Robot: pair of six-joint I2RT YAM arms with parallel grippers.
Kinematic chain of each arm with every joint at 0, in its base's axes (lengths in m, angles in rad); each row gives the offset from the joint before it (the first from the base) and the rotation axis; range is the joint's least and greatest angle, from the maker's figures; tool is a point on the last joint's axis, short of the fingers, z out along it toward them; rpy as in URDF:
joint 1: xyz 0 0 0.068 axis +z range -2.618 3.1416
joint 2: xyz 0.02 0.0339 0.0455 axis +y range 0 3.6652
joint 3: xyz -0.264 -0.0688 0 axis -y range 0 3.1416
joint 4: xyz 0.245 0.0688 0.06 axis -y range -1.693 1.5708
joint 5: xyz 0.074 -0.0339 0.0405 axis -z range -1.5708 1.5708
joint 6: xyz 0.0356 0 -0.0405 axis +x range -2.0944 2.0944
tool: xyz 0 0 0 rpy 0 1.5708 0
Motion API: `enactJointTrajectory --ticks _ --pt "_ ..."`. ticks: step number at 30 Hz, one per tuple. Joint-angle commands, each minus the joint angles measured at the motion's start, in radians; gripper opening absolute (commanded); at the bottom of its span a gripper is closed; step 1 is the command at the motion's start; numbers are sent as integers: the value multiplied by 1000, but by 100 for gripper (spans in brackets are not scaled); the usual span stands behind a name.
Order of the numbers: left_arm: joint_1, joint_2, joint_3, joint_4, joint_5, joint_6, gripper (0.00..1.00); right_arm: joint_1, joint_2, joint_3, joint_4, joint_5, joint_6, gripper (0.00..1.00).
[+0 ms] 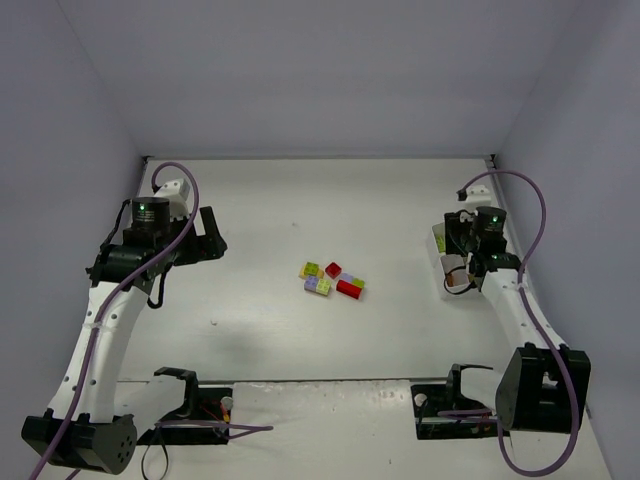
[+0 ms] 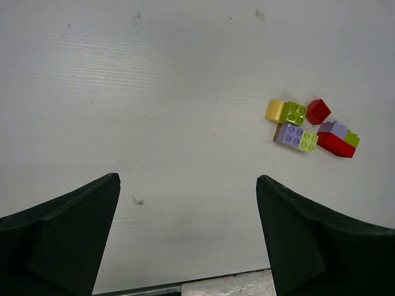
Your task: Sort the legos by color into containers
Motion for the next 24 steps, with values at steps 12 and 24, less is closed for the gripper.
enactJointTrajectory --ticks 12,24 --pt "-7 8 1 30 -2 3 85 420 135 232 -27 -266 102 63" --pt "-7 1 -17 20 -17 4 85 629 362 257 29 -224 187 61"
